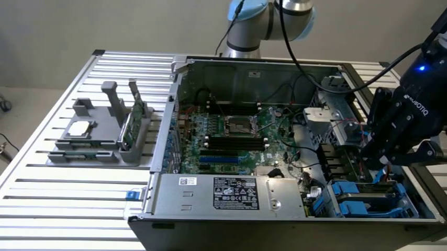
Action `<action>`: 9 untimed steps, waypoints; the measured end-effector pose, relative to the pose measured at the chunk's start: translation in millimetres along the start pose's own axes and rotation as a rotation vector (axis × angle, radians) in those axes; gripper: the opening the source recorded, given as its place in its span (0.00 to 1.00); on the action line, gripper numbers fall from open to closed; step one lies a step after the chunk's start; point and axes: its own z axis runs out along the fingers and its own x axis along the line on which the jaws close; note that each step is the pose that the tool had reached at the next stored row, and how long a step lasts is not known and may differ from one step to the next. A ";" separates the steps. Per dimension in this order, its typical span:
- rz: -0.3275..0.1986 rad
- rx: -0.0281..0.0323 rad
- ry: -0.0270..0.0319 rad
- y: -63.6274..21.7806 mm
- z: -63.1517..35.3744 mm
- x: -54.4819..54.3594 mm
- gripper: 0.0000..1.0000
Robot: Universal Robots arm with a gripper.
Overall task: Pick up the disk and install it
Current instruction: 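Insert the second disk wire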
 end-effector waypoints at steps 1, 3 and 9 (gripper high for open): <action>0.000 0.0000 -0.0002 0.2 0.4 0.1 0.31; 0.000 0.0000 -0.0007 0.4 1.0 0.2 0.31; 0.000 -0.0001 -0.0011 0.7 1.6 0.4 0.16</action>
